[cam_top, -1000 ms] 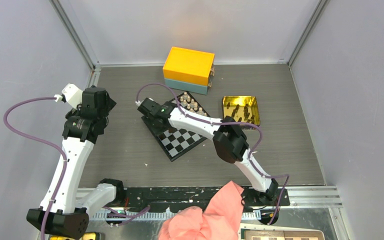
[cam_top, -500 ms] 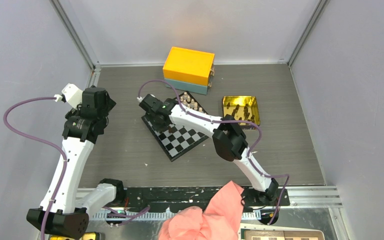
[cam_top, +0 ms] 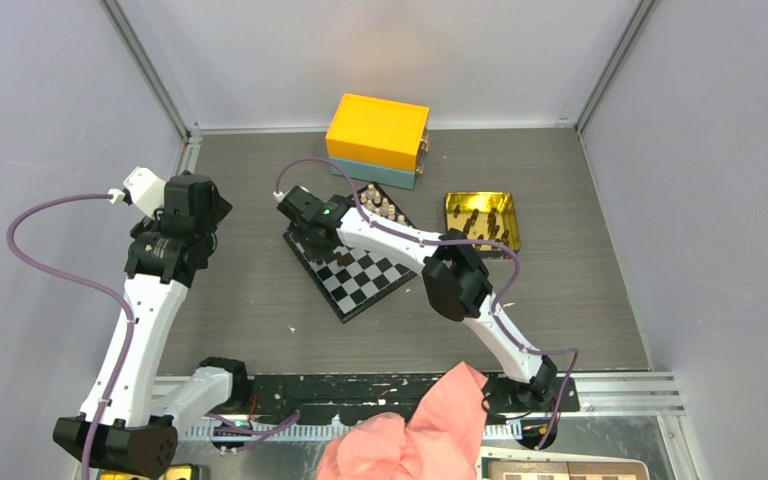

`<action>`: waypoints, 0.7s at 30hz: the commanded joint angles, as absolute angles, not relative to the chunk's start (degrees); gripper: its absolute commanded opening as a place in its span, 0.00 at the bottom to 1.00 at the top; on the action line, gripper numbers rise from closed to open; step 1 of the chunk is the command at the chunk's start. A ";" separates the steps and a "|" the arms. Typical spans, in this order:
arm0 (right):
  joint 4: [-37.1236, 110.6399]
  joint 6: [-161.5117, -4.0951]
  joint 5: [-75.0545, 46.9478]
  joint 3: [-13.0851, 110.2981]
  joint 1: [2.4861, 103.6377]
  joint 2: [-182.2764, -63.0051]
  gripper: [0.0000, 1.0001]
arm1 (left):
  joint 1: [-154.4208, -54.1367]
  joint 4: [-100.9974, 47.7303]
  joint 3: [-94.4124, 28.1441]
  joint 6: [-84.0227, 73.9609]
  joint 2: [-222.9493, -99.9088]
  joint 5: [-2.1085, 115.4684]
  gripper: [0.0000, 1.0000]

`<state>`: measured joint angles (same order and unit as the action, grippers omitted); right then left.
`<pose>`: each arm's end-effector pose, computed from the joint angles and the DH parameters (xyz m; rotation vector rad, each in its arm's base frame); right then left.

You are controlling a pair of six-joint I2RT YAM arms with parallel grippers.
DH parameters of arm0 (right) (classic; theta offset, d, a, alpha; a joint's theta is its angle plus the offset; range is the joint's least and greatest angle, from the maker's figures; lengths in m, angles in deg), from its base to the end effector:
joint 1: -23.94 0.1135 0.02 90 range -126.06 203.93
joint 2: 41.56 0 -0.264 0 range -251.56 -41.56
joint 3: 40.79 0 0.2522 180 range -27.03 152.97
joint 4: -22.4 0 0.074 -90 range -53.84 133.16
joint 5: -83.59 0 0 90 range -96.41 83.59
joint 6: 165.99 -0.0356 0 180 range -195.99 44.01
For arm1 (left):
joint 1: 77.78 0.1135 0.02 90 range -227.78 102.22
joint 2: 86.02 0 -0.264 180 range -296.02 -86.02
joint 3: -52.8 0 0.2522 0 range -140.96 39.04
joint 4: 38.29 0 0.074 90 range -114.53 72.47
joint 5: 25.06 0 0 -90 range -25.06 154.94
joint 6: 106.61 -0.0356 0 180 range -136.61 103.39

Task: Set up the chess pieces on the board
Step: Move the chess piece to the chessboard.

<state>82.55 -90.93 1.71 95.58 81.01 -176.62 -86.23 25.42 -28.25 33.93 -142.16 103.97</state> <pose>0.2845 0.4300 0.2123 -0.8888 2.4512 0.2776 0.1822 -0.0044 0.3753 -1.0627 1.7910 0.1490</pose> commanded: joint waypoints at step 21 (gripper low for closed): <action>83.70 -90.54 0.36 97.87 81.74 -176.37 0.03 | -85.87 22.67 -28.57 34.10 -142.36 104.85 0.99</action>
